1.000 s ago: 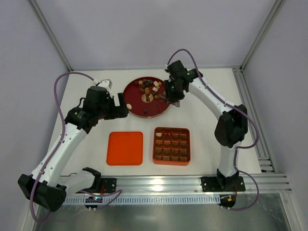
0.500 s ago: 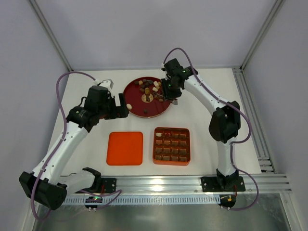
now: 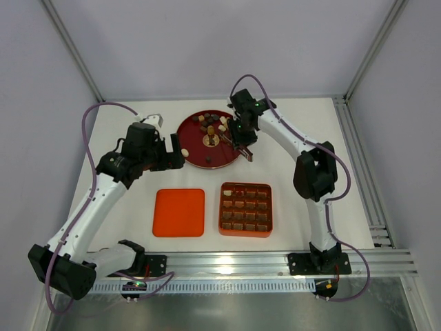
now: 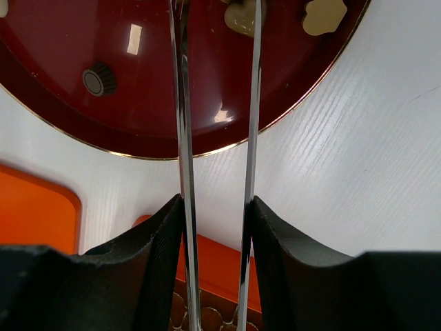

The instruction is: Pack the chocolate

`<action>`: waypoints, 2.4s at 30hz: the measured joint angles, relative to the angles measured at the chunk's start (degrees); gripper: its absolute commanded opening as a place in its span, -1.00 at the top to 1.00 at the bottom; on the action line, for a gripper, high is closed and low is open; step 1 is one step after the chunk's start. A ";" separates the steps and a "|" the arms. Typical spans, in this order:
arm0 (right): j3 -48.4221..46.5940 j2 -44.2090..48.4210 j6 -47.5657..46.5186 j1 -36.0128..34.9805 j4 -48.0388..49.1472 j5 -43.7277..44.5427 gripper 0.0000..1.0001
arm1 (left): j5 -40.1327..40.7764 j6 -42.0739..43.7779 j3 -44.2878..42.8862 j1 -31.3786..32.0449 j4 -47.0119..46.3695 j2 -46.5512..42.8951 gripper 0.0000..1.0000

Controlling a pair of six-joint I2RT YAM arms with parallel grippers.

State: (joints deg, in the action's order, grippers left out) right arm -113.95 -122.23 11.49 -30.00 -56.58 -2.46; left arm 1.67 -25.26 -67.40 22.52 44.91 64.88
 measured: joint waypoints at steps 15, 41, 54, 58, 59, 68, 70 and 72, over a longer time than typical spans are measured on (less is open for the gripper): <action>-3.93 -0.96 -0.72 -1.46 -2.49 1.07 0.11 | 0.00 0.00 -0.11 0.00 0.00 0.02 -0.99; -8.41 -4.26 -0.81 -1.79 -5.81 3.58 0.14 | 0.02 0.17 -0.11 0.00 0.00 0.02 -0.99; -8.44 -5.05 -0.59 -1.79 -6.10 3.54 0.11 | 0.04 0.17 -0.11 0.00 0.00 0.02 -0.99; -8.46 -5.05 -0.59 -1.79 -6.25 3.45 0.11 | 0.04 0.17 -0.11 0.00 0.00 0.02 -0.99; -8.52 -5.05 -0.59 -1.79 -6.38 3.41 0.11 | 0.04 0.17 -0.11 0.00 0.00 0.02 -0.99; -8.66 -5.05 -0.59 -1.79 -6.64 3.37 0.14 | 0.02 0.17 -0.11 0.00 -0.02 0.02 -1.00; -8.66 -5.05 -0.59 -1.81 -6.71 3.37 0.14 | 0.02 0.17 -0.11 0.00 0.00 0.02 -0.99; -8.68 -5.05 -0.59 -1.81 -6.84 3.37 0.15 | 0.02 0.17 -0.11 0.00 0.00 0.00 -0.99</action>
State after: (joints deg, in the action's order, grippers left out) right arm -122.63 -127.28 10.90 -31.81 -63.42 0.91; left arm 1.69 -25.08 -67.51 22.52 44.91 64.88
